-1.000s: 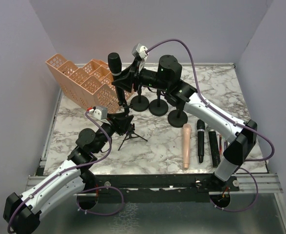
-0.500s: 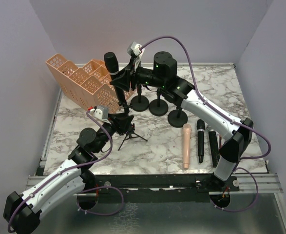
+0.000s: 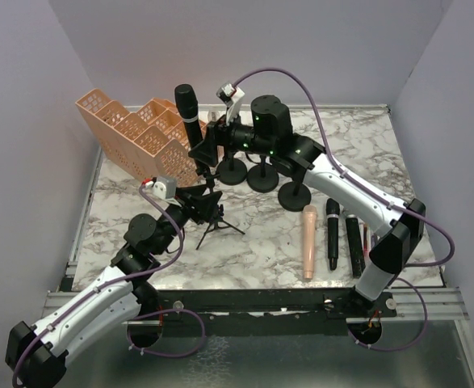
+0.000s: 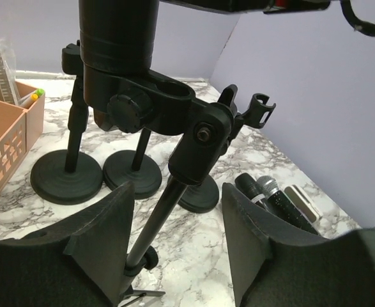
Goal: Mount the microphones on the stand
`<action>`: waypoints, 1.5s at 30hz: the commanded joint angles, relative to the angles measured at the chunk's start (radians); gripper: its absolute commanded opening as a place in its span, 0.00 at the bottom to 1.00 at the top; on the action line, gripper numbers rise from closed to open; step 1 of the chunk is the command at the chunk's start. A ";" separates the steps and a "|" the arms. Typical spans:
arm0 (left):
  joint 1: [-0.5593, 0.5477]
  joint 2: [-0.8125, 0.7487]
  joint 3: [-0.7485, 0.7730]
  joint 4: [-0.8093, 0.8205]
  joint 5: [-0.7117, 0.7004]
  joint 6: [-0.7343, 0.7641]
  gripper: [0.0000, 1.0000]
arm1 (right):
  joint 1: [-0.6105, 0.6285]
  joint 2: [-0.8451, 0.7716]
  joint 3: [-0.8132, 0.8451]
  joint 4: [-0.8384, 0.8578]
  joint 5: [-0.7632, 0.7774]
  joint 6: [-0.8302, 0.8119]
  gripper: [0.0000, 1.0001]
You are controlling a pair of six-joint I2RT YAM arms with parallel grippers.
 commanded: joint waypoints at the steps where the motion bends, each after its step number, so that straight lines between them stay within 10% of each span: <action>1: -0.005 -0.023 0.001 -0.040 -0.028 0.002 0.61 | 0.007 -0.122 -0.048 0.027 0.054 0.060 0.75; 17: -0.005 -0.155 0.178 -0.390 -0.072 0.071 0.83 | 0.007 -0.467 -0.582 -0.061 0.328 0.220 0.71; 45: -0.005 -0.229 0.288 -0.345 0.224 0.183 0.88 | 0.036 0.121 -0.591 0.110 0.065 0.397 0.51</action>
